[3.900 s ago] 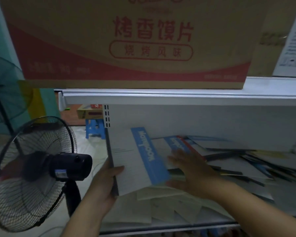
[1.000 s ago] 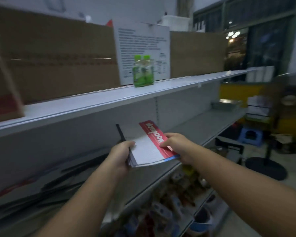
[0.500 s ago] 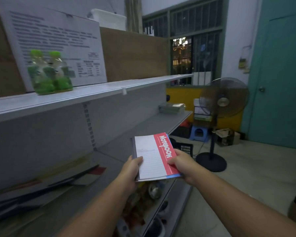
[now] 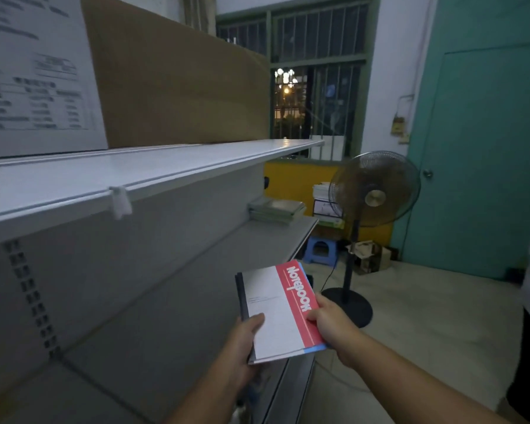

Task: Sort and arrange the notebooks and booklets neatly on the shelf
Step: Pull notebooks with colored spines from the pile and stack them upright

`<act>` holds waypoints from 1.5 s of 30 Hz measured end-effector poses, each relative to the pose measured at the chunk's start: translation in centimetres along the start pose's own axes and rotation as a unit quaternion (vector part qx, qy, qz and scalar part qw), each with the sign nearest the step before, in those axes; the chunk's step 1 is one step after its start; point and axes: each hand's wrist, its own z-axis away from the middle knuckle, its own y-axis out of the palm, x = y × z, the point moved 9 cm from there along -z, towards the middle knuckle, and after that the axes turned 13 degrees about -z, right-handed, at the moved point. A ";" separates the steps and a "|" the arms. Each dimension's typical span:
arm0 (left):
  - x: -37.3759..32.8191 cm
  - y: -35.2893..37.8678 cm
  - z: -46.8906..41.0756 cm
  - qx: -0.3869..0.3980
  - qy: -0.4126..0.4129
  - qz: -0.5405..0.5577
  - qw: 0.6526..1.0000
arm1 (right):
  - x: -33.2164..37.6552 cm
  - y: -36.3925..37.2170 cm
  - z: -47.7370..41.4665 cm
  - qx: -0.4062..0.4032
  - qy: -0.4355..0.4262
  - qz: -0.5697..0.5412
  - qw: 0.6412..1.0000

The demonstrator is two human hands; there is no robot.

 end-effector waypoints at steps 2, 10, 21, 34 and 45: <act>-0.4 0.8 -2.3 0.002 -0.002 -0.001 1.000 | 0.0 -1.2 -2.1 -0.019 0.004 0.001 1.000; -3.2 3.6 -11.7 -0.029 0.035 -0.030 0.999 | -0.3 -5.7 -12.9 -0.057 0.020 -0.004 0.998; -11.3 6.0 -20.7 -0.193 0.109 -0.124 0.967 | 2.4 -7.1 -30.3 0.073 0.006 -0.028 0.997; -16.7 5.9 -30.0 -0.264 0.142 -0.328 0.896 | 4.4 -5.7 -44.7 0.117 -0.064 0.130 0.982; -18.1 2.5 -35.8 -0.372 0.064 -0.651 0.658 | 8.0 -1.0 -53.1 0.151 -0.159 0.175 0.960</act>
